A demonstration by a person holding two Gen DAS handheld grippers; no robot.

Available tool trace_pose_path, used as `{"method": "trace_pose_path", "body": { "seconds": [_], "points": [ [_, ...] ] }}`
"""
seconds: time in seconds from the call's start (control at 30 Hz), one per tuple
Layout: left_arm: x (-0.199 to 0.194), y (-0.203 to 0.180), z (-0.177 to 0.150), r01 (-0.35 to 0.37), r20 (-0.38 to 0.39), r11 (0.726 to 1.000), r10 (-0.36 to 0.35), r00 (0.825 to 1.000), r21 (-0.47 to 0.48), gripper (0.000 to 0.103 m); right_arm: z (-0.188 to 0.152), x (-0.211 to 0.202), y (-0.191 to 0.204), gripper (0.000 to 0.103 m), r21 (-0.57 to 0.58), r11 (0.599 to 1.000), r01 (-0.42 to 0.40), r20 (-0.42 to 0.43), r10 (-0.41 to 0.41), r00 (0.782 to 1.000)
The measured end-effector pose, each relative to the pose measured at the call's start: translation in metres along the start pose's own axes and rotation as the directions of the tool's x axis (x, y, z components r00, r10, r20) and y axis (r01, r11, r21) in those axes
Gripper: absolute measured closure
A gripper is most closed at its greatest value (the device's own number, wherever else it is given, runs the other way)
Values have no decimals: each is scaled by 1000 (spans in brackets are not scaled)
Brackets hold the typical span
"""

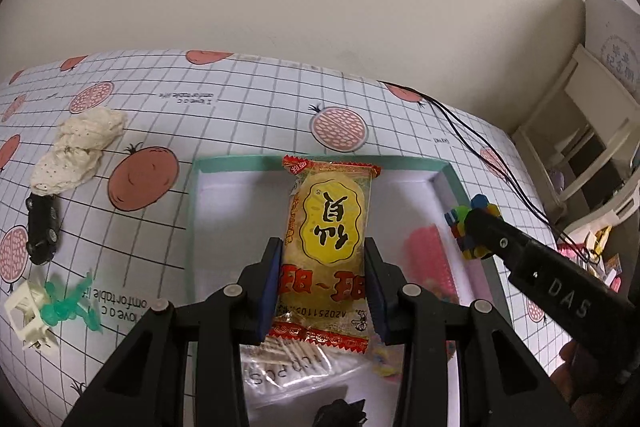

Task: Organize objects
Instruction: 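Lower and release the snack packet with the left tool while the right tool releases the block toy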

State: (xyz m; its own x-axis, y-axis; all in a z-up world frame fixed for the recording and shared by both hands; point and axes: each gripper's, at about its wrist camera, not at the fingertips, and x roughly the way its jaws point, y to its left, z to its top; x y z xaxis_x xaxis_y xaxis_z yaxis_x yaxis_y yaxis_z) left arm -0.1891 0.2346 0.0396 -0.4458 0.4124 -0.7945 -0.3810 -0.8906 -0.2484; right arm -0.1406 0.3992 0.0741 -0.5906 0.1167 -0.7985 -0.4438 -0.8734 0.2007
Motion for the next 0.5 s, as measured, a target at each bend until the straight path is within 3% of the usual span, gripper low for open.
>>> {"method": "trace_pose_path", "body": {
  "seconds": [0.3, 0.5],
  "points": [
    [4, -9, -8, 12, 1, 1000, -12, 1000, -6, 63, -7, 10, -6, 60, -10, 999, 47, -39, -47, 998],
    [5, -15, -11, 8, 2, 1000, -8, 1000, 16, 62, -9, 13, -5, 60, -10, 999, 35, -53, -35, 998]
  ]
}}
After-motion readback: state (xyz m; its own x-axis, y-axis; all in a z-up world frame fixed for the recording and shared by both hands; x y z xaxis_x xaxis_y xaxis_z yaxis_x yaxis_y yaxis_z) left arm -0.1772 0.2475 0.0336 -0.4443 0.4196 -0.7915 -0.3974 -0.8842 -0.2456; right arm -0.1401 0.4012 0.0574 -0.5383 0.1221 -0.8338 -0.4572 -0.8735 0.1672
